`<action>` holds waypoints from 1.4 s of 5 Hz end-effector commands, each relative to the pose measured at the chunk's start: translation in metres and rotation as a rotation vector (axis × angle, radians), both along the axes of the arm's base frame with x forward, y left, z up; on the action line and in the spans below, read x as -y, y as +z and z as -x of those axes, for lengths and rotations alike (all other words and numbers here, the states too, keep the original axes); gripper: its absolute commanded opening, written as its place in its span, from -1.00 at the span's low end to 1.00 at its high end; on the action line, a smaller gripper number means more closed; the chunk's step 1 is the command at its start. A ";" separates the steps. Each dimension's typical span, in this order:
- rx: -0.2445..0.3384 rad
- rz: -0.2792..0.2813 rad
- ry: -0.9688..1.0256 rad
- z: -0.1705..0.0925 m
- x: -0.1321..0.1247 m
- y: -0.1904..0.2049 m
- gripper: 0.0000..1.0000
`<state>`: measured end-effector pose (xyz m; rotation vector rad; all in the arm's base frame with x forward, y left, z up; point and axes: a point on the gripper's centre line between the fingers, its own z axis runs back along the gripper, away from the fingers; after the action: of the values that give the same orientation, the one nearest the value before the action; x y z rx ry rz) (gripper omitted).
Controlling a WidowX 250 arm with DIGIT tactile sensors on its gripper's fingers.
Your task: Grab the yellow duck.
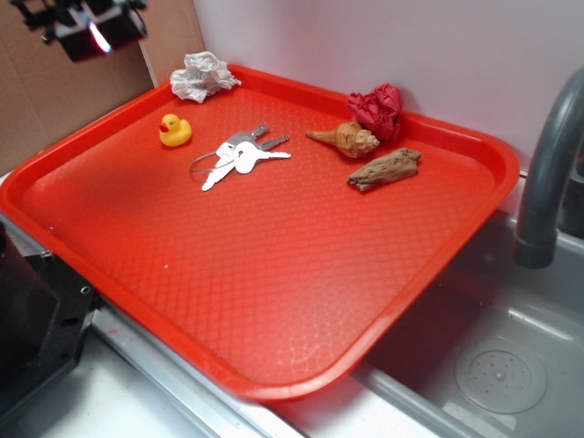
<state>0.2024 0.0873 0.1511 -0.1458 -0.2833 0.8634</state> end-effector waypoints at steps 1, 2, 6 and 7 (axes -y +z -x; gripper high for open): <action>0.020 -0.020 -0.044 0.030 -0.020 0.014 -1.00; -0.020 -0.045 -0.041 0.023 -0.027 0.002 -1.00; -0.171 -0.193 0.142 -0.007 -0.037 -0.075 1.00; -0.196 -0.172 0.164 -0.019 -0.046 -0.092 1.00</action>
<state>0.2332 0.1159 0.0418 0.1172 -0.1307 0.9916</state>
